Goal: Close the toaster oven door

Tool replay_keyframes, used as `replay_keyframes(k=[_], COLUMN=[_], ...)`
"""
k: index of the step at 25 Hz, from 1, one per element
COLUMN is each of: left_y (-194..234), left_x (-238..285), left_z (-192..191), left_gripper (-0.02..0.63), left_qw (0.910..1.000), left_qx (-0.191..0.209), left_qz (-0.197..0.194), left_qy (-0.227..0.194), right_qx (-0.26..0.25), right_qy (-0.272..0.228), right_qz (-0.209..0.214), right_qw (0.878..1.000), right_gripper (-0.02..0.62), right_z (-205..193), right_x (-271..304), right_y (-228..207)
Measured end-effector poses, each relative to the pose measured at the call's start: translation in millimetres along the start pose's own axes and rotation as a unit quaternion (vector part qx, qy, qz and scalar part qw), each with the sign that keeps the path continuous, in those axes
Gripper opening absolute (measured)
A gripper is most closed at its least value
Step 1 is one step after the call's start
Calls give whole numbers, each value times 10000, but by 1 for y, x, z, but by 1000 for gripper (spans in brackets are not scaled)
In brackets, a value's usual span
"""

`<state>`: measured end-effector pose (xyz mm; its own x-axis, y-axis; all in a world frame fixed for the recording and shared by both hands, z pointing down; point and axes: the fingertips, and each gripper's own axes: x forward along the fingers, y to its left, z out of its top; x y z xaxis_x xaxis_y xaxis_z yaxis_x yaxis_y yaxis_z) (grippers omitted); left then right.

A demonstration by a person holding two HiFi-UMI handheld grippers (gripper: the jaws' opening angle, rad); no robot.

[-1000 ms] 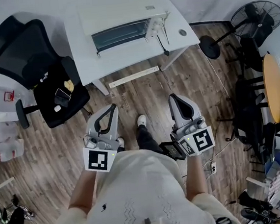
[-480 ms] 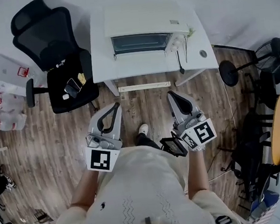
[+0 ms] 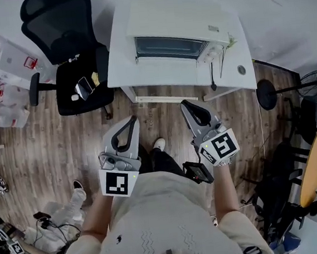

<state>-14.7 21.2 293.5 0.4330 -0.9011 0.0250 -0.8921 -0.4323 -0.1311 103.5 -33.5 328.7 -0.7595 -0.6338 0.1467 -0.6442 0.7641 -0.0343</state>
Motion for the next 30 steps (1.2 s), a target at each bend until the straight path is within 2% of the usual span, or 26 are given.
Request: replay_keyframes(k=[5, 13, 15, 21, 26, 30], left_y=[-8, 3, 7, 6, -6, -18], left_x=[28, 74, 81, 99, 121, 133], left_z=[-18, -48, -60, -100, -119, -137], left_gripper=[3, 3, 3, 3, 3, 3], left_qw=[9991, 9972, 9965, 9917, 9895, 9859], left_qx=[192, 4, -41, -260, -313, -381], left_qz=[-366, -731, -805, -1139, -1348, -1579], left_qy=[121, 157, 218, 535, 417, 410], right_qx=[216, 897, 1225, 2490, 3087, 3809], right_qy=[238, 709, 741, 801, 873, 773], right_qz=[39, 135, 68, -528, -990, -1516], right_qw=[9995, 9933, 9897, 9638, 9420, 9088], right_gripper=[23, 21, 21, 20, 17, 18], right_z=[-30, -100, -121, -191, -257, -314], right_x=[24, 58, 63, 62, 62, 52], right_y=[-15, -25, -24, -23, -35, -38])
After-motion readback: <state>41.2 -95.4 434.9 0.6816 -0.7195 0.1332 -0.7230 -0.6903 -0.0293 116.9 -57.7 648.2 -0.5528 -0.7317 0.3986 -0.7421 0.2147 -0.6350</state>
